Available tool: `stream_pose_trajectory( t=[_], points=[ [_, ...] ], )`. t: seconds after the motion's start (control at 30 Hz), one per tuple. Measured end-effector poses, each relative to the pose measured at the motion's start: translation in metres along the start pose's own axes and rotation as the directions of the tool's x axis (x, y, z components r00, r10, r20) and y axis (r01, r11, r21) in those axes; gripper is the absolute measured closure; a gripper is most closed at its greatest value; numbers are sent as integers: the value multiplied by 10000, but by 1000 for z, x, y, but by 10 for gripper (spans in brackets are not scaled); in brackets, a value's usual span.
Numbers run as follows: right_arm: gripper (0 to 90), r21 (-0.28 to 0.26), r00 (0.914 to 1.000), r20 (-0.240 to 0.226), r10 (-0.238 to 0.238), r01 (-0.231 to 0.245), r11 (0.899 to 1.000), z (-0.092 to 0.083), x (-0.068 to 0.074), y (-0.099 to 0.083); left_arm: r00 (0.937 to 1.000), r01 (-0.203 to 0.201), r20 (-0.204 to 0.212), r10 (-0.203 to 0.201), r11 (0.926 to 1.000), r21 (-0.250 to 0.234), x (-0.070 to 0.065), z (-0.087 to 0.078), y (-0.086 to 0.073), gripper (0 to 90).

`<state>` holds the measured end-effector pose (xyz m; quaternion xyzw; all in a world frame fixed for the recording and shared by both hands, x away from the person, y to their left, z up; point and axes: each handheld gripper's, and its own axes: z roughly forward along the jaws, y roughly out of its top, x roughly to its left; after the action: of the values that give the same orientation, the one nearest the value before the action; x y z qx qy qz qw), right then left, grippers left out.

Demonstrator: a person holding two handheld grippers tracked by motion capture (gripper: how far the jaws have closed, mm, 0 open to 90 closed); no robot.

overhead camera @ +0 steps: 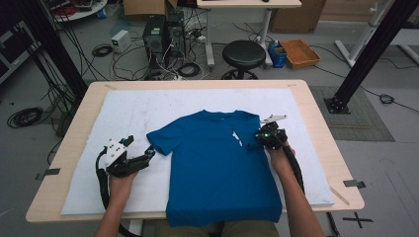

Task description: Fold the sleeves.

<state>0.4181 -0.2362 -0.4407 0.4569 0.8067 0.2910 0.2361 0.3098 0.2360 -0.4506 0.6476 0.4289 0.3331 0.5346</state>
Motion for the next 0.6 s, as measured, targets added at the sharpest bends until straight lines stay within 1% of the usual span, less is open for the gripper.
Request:
stream_pose_trajectory(
  t=[0.03, 0.07, 0.1, 0.13, 0.17, 0.2, 0.23, 0.27, 0.3, 0.33, 0.37, 0.4, 0.43, 0.47, 0.5, 0.53, 0.57, 0.6],
  points=[
    [847, 214, 9983, 580, -109, 96, 9997, 0, 1, 1, 10000, -9, 5, 9, 10000, 5, 0, 0, 0, 174],
    [782, 218, 9985, 550, -51, 39, 9998, 0, 0, 1, 10000, -20, -11, 20, 10000, -3, 0, 0, 0, 174],
    [623, -212, 9992, 148, 366, -363, 9991, -4, -5, -1, 10000, -45, -25, 45, 10000, 18, 0, 0, 0, 174],
    [569, -576, 9974, -61, 716, -718, 9958, -8, -8, -3, 10000, -40, -20, 40, 10000, 24, 0, 0, 0, 174],
    [569, -576, 9974, -61, 716, -718, 9958, -8, -8, -3, 10000, -38, -39, 38, 10000, 32, 0, 0, 0, 174],
    [422, -1276, 9936, -205, 1113, -1130, 9854, -18, -13, -6, 10000, 11, -64, -11, 10000, 67, 0, 1, 0, 174],
    [422, -1276, 9936, -205, 1113, -1130, 9854, -18, -13, -6, 10000, 43, -64, -42, 9999, 148, 0, 1, 1, 174],
    [349, -1786, 9919, -231, 1250, -1271, 9757, -30, -19, -9, 9999, 118, -67, -116, 9996, 249, 0, 1, 1, 174],
    [304, -1995, 9911, -278, 1299, -1328, 9708, -37, -22, -11, 9998, 199, -72, -197, 9992, 335, 1, 2, 2, 174],
    [304, -1995, 9911, -278, 1299, -1328, 9708, -37, -22, -11, 9995, 300, -46, -299, 9987, 414, 1, 3, 2, 174],
    [271, -2285, 9918, -274, 1246, -1275, 9651, -44, -25, -14, 9991, 429, -19, -429, 9978, 514, 2, 3, 3, 174],
    [218, -2835, 9907, -503, 1265, -1356, 9493, -60, -30, -20, 9986, 519, 25, -521, 9967, 617, 3, 4, 4, 174],
    [201, -3112, 9919, -505, 1164, -1263, 9419, -68, -33, -23, 9980, 622, 55, -628, 9951, 766, 4, 7, 7, 174],
    [200, -3395, 9937, -539, 979, -1105, 9341, -75, -35, -26, 9980, 622, 55, -628, 9951, 766, 4, 7, 7, 174],
    [200, -3570, 9945, -595, 866, -1022, 9285, -81, -36, -30, 9976, 680, 102, -690, 9944, 810, 5, 8, 9, 174],
    [196, -3747, 9952, -598, 776, -944, 9223, -86, -37, -34, 9957, 919, 42, -926, 9917, 901, 7, 12, 14, 174],
    [195, -3868, 9960, -616, 654, -842, 9183, -90, -38, -38, 9939, 1096, 57, -1105, 9898, 910, 8, 15, 17, 174],
    [195, -3938, 9965, -590, 597, -782, 9159, -93, -40, -41, 9939, 1096, 57, -1105, 9898, 910, 8, 15, 17, 174]
  ],
)
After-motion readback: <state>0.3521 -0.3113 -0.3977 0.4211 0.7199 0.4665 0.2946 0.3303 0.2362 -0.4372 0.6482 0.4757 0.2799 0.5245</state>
